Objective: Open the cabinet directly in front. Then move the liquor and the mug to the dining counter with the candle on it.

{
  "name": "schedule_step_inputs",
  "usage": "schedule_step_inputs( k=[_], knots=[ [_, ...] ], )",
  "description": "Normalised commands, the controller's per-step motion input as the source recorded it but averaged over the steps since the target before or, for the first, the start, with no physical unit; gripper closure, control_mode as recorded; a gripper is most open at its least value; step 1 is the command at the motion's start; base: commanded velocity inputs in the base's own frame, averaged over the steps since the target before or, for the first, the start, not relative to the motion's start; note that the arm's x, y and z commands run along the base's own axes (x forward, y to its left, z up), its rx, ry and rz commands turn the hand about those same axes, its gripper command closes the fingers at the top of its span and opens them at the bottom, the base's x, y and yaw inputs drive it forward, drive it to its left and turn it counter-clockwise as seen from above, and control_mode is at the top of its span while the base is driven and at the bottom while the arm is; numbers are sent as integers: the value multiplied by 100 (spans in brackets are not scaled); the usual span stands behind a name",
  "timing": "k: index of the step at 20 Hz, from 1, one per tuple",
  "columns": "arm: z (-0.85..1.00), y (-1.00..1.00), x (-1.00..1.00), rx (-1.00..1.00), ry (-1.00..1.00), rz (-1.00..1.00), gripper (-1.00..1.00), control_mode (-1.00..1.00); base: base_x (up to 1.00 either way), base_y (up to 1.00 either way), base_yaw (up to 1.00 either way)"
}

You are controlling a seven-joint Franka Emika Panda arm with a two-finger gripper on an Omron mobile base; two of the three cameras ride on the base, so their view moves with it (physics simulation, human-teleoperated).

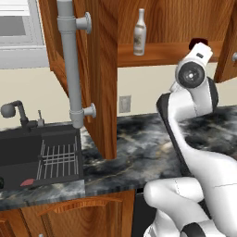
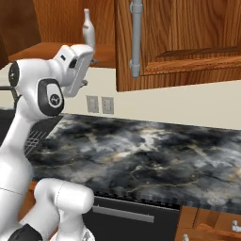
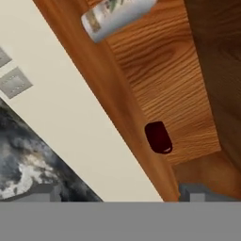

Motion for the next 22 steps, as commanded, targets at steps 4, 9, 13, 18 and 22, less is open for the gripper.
schedule_step_inputs(
  k=[4,9,13,18,22],
  knots=[
    [0,-49,36,-2,0,-18,-100,-100,0,0,0],
    [-1,-6,22,-7,0,-34,-100,-100,0,0,0],
    [0,0,16,-5,0,-40,-100,-100,0,0,0],
    [0,0,-1,0,0,-28,-100,-100,0,0,0],
    [0,0,0,0,0,-7,-100,-100,0,0,0]
  ],
)
